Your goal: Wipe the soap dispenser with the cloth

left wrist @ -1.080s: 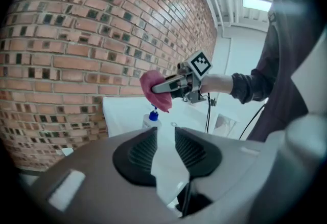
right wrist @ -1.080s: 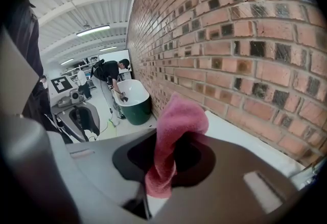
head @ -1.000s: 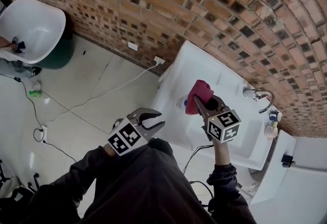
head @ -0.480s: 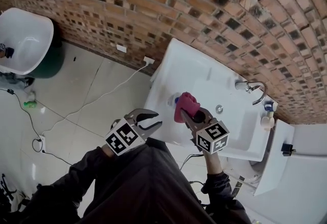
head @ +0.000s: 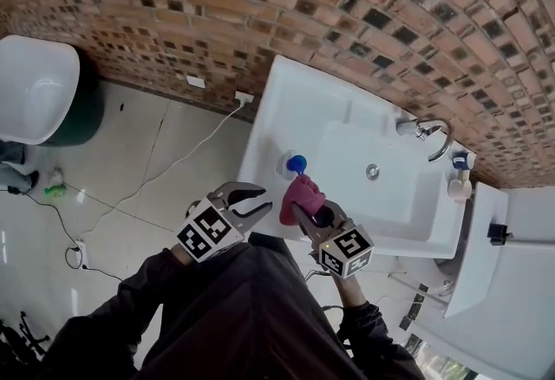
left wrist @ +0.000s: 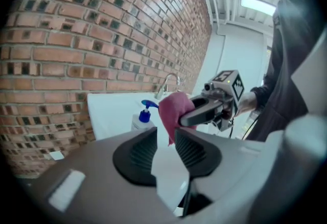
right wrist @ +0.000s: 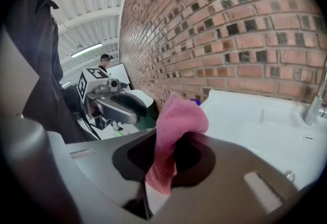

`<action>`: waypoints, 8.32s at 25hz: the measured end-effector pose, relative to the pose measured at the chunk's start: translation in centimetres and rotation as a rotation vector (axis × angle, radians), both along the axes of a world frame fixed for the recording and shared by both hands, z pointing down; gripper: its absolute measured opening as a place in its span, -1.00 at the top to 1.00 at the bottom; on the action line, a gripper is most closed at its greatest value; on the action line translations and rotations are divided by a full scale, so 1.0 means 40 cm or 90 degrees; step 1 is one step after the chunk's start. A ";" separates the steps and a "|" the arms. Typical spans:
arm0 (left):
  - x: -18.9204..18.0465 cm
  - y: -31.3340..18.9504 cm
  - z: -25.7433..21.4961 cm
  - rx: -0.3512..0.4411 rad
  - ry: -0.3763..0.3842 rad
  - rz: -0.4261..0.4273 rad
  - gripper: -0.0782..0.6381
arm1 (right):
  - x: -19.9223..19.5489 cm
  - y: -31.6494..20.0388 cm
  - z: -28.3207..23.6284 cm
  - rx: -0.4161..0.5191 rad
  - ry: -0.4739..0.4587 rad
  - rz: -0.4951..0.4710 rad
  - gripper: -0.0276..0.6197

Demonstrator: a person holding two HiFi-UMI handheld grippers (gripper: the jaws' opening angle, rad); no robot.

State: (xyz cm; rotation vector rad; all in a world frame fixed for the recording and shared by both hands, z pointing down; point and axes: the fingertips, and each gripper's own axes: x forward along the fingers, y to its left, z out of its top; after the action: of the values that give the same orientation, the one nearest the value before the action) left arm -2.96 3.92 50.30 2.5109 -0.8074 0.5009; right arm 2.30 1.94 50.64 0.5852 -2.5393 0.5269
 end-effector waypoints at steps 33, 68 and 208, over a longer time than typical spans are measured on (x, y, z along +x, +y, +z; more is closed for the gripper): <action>-0.034 -0.082 0.025 -0.003 -0.040 -0.092 0.39 | 0.041 -0.005 0.083 -0.170 0.009 -0.016 0.72; 0.081 -0.213 0.147 -0.117 -0.143 -0.081 -0.16 | 0.006 -0.203 0.364 -0.427 -0.001 0.008 0.72; 0.066 -0.113 0.128 -0.004 -0.286 0.087 0.32 | 0.006 -0.160 0.019 0.183 0.252 -0.308 0.72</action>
State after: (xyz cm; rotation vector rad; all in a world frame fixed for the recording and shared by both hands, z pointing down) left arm -0.33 -0.60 55.41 2.4899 -0.7863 1.1396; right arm 2.52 -4.46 51.39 0.1306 -2.2662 -0.1187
